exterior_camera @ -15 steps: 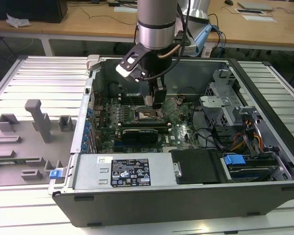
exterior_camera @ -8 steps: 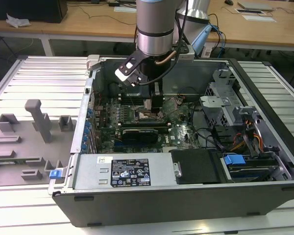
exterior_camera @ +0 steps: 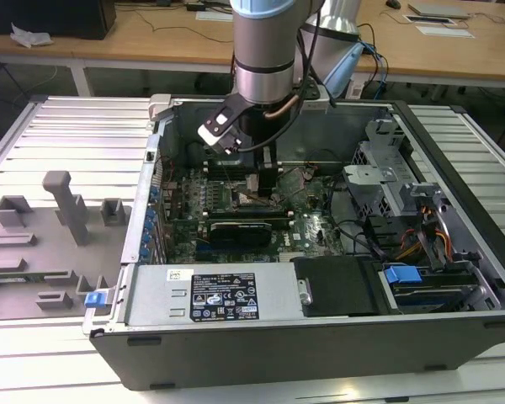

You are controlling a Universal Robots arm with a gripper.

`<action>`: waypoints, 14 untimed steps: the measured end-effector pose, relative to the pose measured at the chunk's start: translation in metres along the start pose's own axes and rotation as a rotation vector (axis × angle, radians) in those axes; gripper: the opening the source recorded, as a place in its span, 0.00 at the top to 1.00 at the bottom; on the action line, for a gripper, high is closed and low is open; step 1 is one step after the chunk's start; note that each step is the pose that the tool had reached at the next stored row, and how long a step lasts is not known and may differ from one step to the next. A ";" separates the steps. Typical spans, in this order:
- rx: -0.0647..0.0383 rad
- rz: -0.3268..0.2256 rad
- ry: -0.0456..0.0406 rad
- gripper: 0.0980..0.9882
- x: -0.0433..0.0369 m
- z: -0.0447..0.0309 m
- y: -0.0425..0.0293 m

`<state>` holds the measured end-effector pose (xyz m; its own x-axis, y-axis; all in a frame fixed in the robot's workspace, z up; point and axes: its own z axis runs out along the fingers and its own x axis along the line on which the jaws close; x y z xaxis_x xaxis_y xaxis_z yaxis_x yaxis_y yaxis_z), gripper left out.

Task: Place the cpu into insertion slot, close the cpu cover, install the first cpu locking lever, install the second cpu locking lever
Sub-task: 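Place the cpu into insertion slot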

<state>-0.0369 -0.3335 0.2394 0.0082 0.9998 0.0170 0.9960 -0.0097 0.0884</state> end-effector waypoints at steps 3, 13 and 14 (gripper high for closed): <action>0.000 0.001 -0.0015 0.50 0.0023 0.0030 -0.0021; 0.000 0.007 -0.0077 0.50 0.0104 0.0165 -0.0083; 0.000 0.008 -0.0083 0.50 0.0106 0.0174 -0.0086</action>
<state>-0.0439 -0.3226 0.2215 0.0167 0.9998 0.0095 0.9959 -0.0175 0.0883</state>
